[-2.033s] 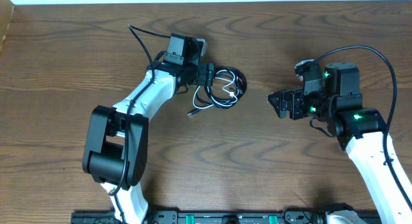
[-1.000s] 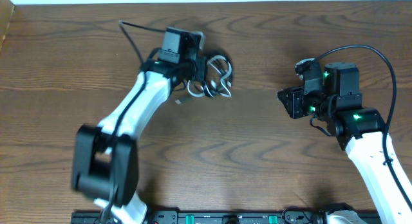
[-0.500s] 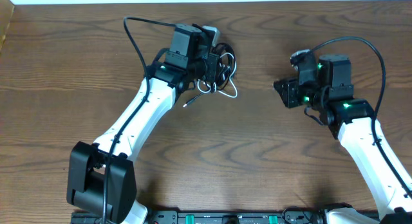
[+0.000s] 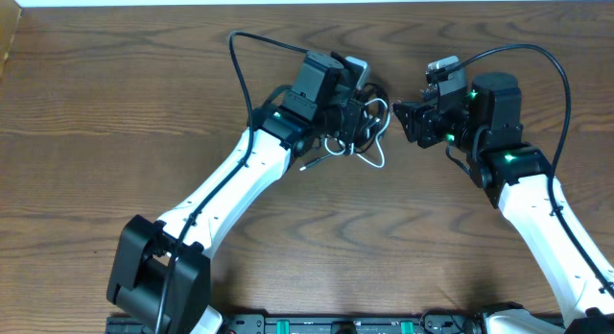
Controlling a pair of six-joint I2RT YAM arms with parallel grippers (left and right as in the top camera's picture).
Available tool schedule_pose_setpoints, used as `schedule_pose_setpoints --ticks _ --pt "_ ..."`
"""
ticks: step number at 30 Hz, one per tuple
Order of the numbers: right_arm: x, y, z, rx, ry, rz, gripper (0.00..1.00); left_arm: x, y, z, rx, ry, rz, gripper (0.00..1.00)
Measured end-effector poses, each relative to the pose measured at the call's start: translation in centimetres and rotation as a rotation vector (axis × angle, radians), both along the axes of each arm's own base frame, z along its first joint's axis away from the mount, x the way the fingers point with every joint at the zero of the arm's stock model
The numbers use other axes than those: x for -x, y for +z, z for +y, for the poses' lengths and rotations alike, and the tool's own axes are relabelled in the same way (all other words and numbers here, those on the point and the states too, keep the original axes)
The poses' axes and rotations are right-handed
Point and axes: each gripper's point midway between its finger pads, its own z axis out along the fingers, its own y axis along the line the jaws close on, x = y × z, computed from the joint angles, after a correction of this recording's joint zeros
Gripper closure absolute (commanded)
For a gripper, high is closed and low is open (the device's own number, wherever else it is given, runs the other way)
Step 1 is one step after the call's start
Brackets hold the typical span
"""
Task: Untangle cables
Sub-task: 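Lift the bundle with the left gripper toward the right gripper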
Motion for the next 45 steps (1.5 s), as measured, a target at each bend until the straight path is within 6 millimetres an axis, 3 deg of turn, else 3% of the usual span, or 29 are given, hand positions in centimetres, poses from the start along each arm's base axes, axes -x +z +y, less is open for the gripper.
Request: schedule_pose_setpoints --ticks 6,14,23,28,35,45 --pt "0.4 -1.0 0.0 0.018 0.010 0.032 0.35 -0.3 2.2 0.3 0.014 0.015 -0.049 0.93" --pt "0.1 -3.9 0.2 0.036 0.018 0.106 0.31 -1.3 6.4 3.0 0.019 0.108 -0.158 0.93" --pt "-0.8 -2.7 0.9 0.024 0.031 0.036 0.29 -0.1 11.2 4.1 0.072 0.123 -0.251 0.93" --pt "-1.4 -1.9 1.0 0.016 0.030 -0.004 0.32 0.8 12.8 4.6 0.086 0.124 -0.273 0.93" --pt "-2.3 -0.4 1.3 -0.006 0.030 -0.072 0.37 1.1 12.3 4.8 0.072 0.123 -0.250 0.93" --pt "-1.6 0.4 3.5 -0.059 0.093 -0.085 0.33 1.3 11.8 4.9 0.060 0.122 -0.232 0.92"
